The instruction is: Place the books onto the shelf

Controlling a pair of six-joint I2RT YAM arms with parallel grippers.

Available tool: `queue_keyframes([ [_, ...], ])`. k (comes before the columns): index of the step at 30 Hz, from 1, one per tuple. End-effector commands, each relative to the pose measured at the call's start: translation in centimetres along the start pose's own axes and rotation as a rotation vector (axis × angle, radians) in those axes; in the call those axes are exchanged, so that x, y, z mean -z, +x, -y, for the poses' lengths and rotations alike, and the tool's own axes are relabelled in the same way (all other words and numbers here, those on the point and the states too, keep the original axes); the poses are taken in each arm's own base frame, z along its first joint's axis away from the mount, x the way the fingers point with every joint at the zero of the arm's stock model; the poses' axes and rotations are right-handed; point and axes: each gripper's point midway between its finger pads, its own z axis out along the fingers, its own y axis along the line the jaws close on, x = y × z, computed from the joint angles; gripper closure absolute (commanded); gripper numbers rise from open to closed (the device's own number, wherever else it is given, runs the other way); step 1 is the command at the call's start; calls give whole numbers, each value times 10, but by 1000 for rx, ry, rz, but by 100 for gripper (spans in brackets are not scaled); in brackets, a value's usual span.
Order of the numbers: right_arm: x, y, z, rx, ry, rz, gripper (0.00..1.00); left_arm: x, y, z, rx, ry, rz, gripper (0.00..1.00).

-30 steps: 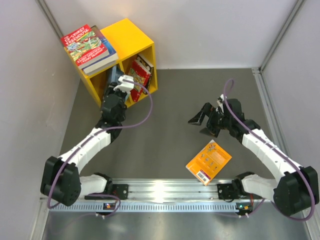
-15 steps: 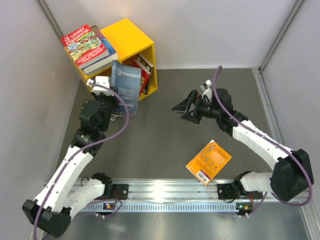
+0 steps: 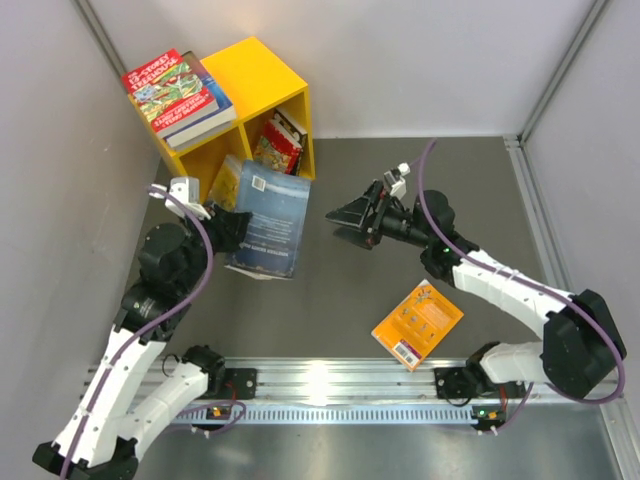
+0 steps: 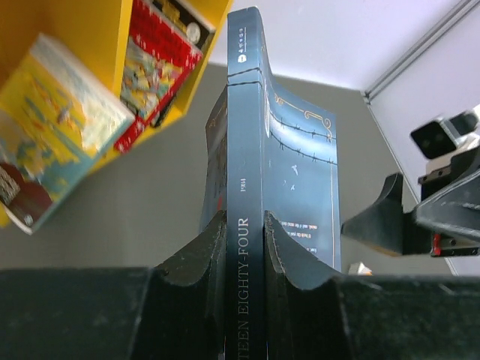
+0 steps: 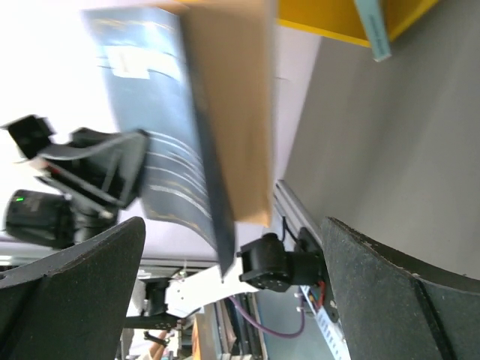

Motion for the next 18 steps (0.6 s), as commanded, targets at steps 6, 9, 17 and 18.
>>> queue_keyframes([
  [6,-30,-4,-54,6,-211,-1,0,8,-24,26,150,94,72,100],
  [9,-49,4,-61,2,-229,-29,0,8,-22,27,185,97,67,100],
  [17,-64,24,-86,-30,-337,-81,21,17,-10,18,228,65,52,100],
  [18,-63,26,-84,-33,-336,-85,28,20,-9,16,227,59,60,100],
])
